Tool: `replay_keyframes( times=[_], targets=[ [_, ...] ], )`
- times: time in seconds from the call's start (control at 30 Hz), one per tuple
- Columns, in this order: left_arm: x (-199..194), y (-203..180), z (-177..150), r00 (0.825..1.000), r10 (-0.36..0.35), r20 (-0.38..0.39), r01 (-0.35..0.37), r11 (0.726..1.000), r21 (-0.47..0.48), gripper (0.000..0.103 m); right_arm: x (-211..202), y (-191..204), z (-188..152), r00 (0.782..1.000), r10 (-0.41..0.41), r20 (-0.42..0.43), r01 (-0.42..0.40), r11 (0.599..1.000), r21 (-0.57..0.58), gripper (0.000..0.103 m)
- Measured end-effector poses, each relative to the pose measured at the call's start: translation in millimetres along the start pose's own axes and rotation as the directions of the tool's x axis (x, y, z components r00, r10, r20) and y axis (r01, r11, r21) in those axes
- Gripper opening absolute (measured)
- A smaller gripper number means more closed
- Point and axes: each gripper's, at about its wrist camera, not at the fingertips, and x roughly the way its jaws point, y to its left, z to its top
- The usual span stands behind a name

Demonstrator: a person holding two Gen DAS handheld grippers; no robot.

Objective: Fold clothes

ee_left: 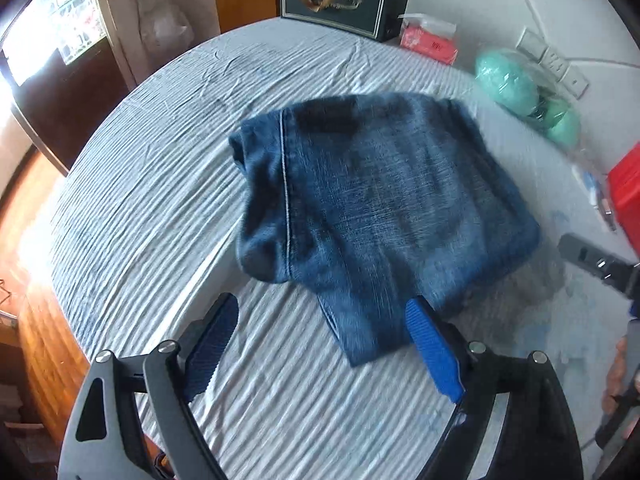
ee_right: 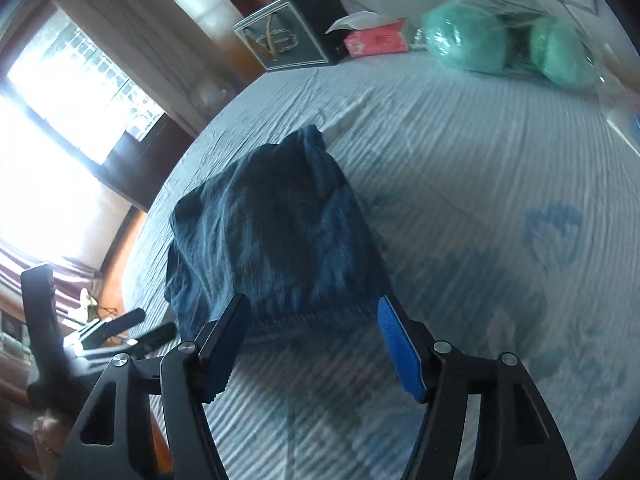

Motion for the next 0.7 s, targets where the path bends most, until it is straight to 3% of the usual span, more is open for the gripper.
replay_keyframes(
  times=[0.07, 0.17, 0.27, 0.37, 0.43, 0.5, 0.57, 0.7],
  targets=[
    [-6.5, 8.0, 3.2, 1.0, -0.027, -0.007, 0.027, 1.0, 0.009, 0.087, -9.3, -7.6, -5.4, 1.0, 0.001, 0.006, -0.002, 0.999, 0.041, 0.068],
    [-9.8, 17.0, 18.2, 0.998, -0.065, -0.011, 0.065, 0.996, 0.056, 0.088, -19.7, -15.9, -9.8, 1.0, -0.001, 0.024, -0.002, 0.994, 0.113, 0.079],
    [-1.5, 21.7, 41.7, 0.996, -0.08, -0.027, 0.083, 0.983, 0.166, 0.099, -28.5, -18.3, -16.3, 0.998, -0.03, 0.06, 0.019, 0.984, 0.176, 0.08],
    [12.1, 32.9, 72.2, 0.993, -0.114, -0.04, 0.12, 0.96, 0.252, 0.1, -24.6, -14.9, -20.5, 0.994, -0.062, 0.093, 0.034, 0.962, 0.27, 0.08],
    [23.4, 39.3, 92.0, 0.988, -0.141, -0.066, 0.155, 0.941, 0.302, 0.1, -17.1, -8.3, -26.3, 0.99, -0.093, 0.111, 0.048, 0.934, 0.354, 0.074],
    [34.9, 44.9, 111.1, 0.982, -0.164, -0.095, 0.187, 0.918, 0.349, 0.1, -8.4, -2.0, -32.5, 0.987, -0.107, 0.12, 0.044, 0.899, 0.435, 0.053],
    [45.8, 48.6, 128.7, 0.975, -0.186, -0.124, 0.22, 0.892, 0.394, 0.1, 0.5, 5.5, -38.6, 0.984, -0.132, 0.12, 0.054, 0.864, 0.501, 0.048],
    [57.8, 39.5, 147.0, 0.961, -0.23, -0.155, 0.276, 0.84, 0.468, 0.1, 13.9, 21.3, -51.5, 0.978, -0.16, 0.137, 0.043, 0.789, 0.612, 0.048]
  ],
)
